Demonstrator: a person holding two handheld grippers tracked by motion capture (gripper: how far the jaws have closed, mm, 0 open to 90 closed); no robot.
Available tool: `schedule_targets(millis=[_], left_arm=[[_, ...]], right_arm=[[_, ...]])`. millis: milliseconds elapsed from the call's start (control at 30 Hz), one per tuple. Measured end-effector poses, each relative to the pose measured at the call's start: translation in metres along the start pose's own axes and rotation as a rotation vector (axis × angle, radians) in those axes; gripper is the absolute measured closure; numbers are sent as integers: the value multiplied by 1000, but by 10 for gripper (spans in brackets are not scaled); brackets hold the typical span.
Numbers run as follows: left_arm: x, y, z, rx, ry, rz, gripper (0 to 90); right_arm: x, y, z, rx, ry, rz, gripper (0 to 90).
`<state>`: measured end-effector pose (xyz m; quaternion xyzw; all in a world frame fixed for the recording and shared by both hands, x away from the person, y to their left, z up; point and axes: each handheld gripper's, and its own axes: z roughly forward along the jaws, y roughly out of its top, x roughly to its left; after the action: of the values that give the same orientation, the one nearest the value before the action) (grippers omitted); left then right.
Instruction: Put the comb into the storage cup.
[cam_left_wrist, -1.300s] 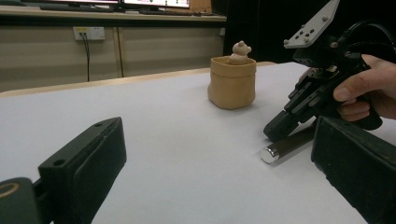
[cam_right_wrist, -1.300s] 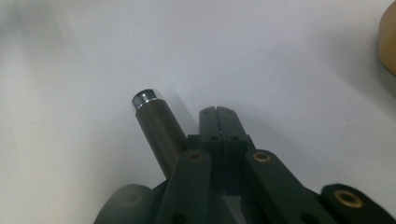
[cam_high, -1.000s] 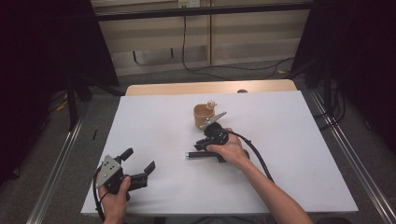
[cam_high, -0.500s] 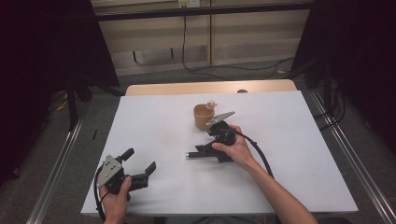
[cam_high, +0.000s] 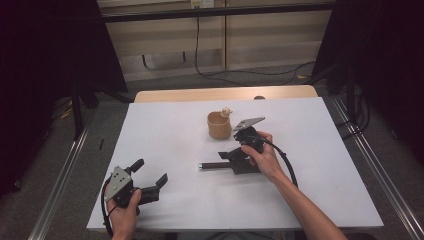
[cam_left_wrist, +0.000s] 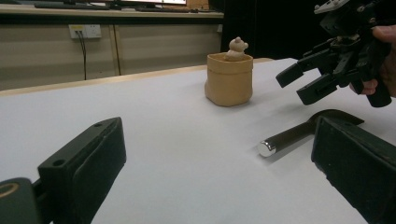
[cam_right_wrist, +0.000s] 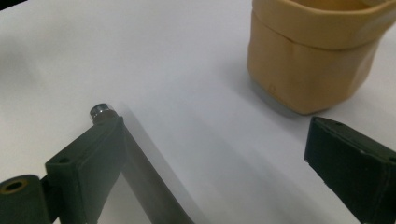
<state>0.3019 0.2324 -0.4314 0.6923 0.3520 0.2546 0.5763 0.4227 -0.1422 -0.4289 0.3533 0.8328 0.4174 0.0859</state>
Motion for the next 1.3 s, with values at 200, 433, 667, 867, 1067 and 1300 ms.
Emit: schedule_targets(millis=[200,433,667,867,1067,1300], left_arm=[[-1,0,1,0,-5,-5,33],[0,0,1,1,-4,-2,33],[0,0,1,1,-4,-2,33],[0,0,1,2,-3,-4,33],[0,0,1,-3,-1,-5,33],[0,0,1,0,-7,0,33]], right_arm=[[-8,-1,-8,-2,-26,-15,77],[-7,-6,-15,53,79,-17,17],[-4,-4,-13,121,183,-92,45],[-5,-3,-3,198,240,-98,65],[-6,1,2,222,254,-113,93],[-4,6,10,281,259,-175,211]])
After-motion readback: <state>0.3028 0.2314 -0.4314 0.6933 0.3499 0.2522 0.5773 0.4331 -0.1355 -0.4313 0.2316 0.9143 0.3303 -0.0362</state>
